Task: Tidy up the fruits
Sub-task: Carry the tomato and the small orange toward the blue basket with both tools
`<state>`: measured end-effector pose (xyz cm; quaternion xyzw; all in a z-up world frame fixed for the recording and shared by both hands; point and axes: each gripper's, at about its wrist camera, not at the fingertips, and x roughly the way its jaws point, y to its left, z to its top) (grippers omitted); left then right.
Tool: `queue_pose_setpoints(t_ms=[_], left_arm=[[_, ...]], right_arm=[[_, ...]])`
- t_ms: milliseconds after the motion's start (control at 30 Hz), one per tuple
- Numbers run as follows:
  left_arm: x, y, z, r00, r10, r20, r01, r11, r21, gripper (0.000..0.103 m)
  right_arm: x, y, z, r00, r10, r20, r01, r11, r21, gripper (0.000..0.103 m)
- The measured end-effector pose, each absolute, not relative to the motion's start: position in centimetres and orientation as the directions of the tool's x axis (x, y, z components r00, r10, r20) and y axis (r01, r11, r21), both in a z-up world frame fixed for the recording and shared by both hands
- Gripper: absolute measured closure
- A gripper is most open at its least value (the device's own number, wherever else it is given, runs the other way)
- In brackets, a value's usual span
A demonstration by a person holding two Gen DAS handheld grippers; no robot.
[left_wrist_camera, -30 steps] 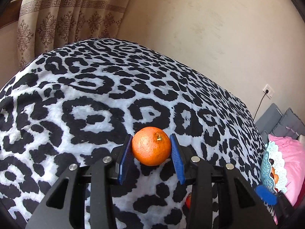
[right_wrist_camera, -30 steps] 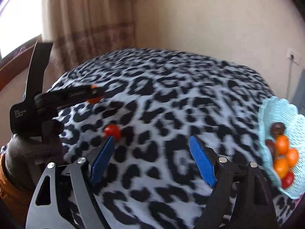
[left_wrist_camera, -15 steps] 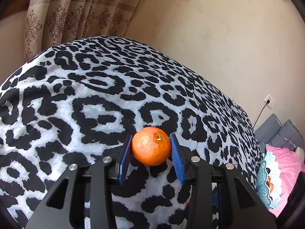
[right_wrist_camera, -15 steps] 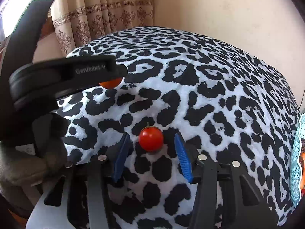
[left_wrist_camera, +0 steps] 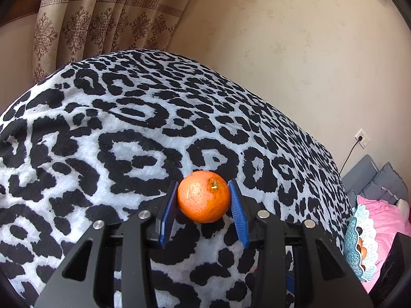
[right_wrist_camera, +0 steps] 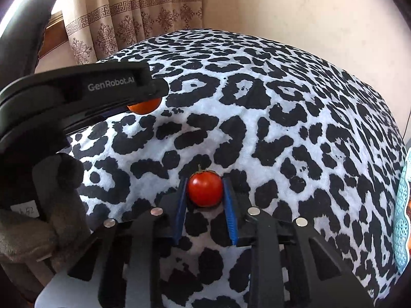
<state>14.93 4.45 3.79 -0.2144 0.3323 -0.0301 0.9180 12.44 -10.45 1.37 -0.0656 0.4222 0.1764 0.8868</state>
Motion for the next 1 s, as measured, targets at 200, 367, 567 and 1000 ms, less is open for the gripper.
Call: queue_pose_setpoints(t_ms=[200,367,567,1000], left_arm=[[14.7,4.2,4.1,0.788,-0.181,-0.589,-0.086,0.914,-0.396,0.063],[14.5,4.0,4.4,0.799,-0.163,-0.579,-0.082,0.924,-0.374,0.063],[13.9,3.8,5.0,0.813,-0.151,-0.562,-0.073,0.931,-0.357,0.063],[12.9,2.3,5.9,0.827,-0.171,-0.536,-0.024,0.941,-0.337,0.063]], right_arm=[[11.0,-11.6,2.1,0.607,0.258,-0.751,-0.344,0.938,0.044,0.075],[9.9,-12.7,3.0,0.631,0.258,-0.732,-0.321,0.945,0.056,0.075],[8.5,-13.9,3.7,0.65,0.251,-0.718,-0.294,0.953,0.067,0.075],[6.2,-15.4,5.3,0.682,0.244,-0.689,-0.256,0.963,0.088,0.075]])
